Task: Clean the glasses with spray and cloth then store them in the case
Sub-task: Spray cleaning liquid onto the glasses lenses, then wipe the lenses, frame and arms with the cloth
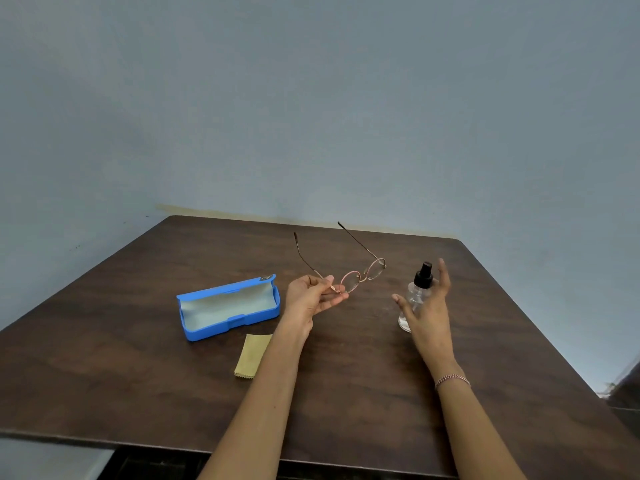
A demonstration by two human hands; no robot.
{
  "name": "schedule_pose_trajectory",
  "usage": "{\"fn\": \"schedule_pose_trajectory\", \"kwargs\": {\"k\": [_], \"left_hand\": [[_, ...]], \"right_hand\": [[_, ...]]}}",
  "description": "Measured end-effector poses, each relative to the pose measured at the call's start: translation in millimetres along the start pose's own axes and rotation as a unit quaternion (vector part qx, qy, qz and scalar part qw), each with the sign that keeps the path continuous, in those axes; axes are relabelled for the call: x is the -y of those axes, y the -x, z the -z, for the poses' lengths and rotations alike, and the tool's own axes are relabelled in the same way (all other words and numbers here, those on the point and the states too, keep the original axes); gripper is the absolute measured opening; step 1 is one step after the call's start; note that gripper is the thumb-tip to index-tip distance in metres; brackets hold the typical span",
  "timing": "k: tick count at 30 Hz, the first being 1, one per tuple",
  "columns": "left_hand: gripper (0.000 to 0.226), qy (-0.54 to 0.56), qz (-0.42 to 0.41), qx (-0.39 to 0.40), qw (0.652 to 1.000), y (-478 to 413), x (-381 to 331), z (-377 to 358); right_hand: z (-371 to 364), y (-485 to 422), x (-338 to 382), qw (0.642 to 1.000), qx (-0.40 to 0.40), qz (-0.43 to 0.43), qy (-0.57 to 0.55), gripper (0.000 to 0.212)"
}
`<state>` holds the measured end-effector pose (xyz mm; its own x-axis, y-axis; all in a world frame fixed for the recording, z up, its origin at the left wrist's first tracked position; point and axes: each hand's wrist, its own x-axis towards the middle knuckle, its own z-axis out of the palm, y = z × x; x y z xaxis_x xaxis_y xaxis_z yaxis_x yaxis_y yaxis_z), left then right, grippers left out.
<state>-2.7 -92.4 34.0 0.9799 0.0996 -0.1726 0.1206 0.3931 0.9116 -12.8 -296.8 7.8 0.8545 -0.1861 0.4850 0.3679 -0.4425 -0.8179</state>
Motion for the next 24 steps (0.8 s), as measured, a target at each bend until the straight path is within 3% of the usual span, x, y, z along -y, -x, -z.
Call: {"fn": "schedule_pose_trajectory", "kwargs": {"k": [4,6,8,11,15,19,24], "left_hand": [[0.010,0.011,-0.045,-0.004,0.999,9.3,-17.2,11.8],[0.009,0.000,-0.063,-0.013,0.998,13.4,-27.3,19.8],[0.008,-0.008,-0.077,-0.024,0.997,16.6,-38.0,28.7],[0.010,-0.009,-0.097,-0.035,0.995,20.4,-51.2,40.6],[0.011,-0.021,-0.119,-0.048,0.991,26.5,-59.9,54.1],[0.010,-0.030,-0.126,-0.065,0.989,30.8,-63.7,67.4],[0.011,-0.042,-0.120,-0.084,0.988,30.0,-63.8,79.3]], "right_hand": [[3.3,5.2,14.8,0.996,-0.072,0.036,-0.025,0.086],[3.4,9.4,25.6,0.987,-0.131,0.089,0.039,0.073],[-2.8,15.8,40.1,0.970,-0.141,0.150,0.127,0.064],[-29.1,30.3,64.1,0.955,-0.052,0.247,0.157,0.040],[-77.7,46.5,79.1,0.938,0.148,0.269,0.160,0.020],[-118.1,63.6,92.1,0.890,0.326,0.247,0.202,0.027],[-136.5,69.4,105.0,0.857,0.391,0.216,0.259,0.040]]}}
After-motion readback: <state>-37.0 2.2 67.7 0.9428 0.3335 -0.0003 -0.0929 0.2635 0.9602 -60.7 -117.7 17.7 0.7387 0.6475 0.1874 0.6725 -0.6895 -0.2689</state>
